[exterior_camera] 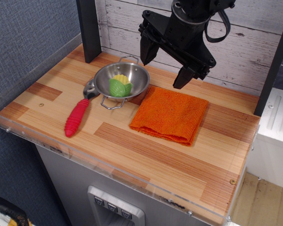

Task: Move the orange cloth to the side of the counter

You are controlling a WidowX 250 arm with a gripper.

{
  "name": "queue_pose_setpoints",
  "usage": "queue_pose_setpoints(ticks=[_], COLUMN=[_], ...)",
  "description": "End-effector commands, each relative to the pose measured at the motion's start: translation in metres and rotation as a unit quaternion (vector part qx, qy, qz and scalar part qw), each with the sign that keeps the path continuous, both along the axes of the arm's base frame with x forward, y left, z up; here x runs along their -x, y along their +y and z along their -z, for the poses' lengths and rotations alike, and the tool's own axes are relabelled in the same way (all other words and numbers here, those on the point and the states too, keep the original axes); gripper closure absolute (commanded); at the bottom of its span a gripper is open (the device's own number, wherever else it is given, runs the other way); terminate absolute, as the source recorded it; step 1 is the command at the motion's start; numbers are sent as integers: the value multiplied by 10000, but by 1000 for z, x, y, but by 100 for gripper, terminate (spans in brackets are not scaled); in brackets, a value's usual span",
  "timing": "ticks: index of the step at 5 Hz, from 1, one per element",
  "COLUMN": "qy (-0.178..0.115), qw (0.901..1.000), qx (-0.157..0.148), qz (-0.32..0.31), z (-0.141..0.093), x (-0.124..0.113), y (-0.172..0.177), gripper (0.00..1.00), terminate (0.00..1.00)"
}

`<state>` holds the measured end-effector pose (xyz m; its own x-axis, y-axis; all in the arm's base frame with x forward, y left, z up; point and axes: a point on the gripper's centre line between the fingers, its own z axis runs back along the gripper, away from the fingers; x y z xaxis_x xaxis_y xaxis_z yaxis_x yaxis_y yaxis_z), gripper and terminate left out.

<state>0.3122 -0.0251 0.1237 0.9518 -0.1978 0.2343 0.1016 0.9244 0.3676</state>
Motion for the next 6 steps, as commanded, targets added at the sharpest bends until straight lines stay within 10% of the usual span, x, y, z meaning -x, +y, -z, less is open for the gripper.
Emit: queue_pose_setpoints(ticks=[1, 2, 3, 6], qy=[0, -108, -153, 293], qw=[10000, 9924, 9830, 9832], qx=[0, 1196, 1763, 1783], qz=[0, -274, -487, -266], z=[0, -8, -18, 13], x=[0, -8, -17, -28], y=[0, 18, 34, 29], gripper=[0, 0, 0, 0], terminate=[0, 0, 0, 0])
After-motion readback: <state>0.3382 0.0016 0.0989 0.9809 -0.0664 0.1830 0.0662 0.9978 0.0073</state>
